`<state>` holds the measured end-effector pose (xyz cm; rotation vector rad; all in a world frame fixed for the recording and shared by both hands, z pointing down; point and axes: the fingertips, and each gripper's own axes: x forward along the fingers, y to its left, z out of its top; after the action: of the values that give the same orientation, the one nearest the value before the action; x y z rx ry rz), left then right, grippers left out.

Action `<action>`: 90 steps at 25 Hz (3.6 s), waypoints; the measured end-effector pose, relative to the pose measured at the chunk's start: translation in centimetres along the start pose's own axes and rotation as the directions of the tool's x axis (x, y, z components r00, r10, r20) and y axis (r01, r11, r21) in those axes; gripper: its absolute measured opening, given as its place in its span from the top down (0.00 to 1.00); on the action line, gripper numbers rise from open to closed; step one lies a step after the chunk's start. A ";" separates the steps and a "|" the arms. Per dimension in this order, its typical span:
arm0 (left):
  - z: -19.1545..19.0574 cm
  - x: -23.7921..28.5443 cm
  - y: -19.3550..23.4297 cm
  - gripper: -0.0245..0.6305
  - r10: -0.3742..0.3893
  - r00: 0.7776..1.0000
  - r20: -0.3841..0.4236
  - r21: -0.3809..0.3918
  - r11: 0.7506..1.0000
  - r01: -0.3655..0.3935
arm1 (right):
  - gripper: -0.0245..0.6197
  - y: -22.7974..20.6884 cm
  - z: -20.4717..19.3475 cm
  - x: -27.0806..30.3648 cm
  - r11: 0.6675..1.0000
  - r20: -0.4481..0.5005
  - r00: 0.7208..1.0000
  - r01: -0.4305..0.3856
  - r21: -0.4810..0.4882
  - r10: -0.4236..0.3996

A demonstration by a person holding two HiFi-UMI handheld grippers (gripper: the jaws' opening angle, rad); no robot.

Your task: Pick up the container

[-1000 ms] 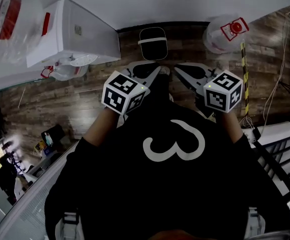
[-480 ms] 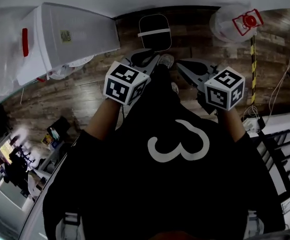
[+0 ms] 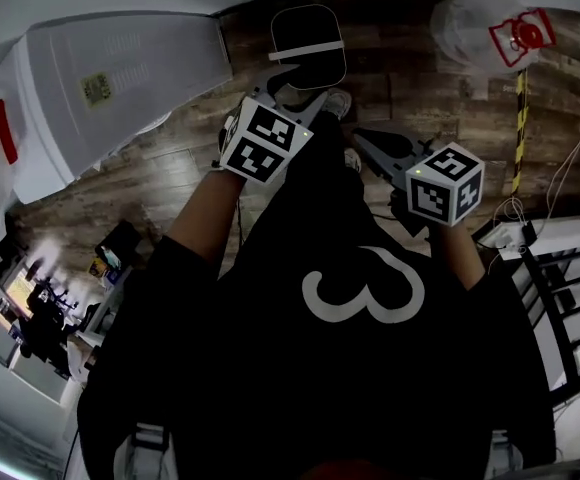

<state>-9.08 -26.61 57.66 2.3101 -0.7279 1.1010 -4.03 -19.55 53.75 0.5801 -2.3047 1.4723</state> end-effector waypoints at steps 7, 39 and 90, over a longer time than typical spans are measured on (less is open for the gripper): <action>-4.7 7.0 3.7 0.66 0.010 0.990 -0.141 0.097 0.995 0.004 | 0.92 -4.0 -1.6 2.1 0.996 -0.016 1.000 0.013 0.086 -0.012; -15.1 23.5 9.9 0.68 0.137 0.913 -0.384 0.501 0.861 0.082 | 0.92 -11.7 -6.5 4.8 0.968 -0.048 0.998 0.057 0.244 -0.046; -16.0 21.4 9.4 0.84 0.195 0.844 -0.499 0.477 0.875 0.080 | 0.92 -10.5 -7.9 0.8 0.962 0.009 0.995 0.095 0.257 -0.101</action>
<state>-12.43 -29.28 85.62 2.1679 -0.3207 2.0419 1.17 -16.47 65.46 0.7732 -2.0821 1.7360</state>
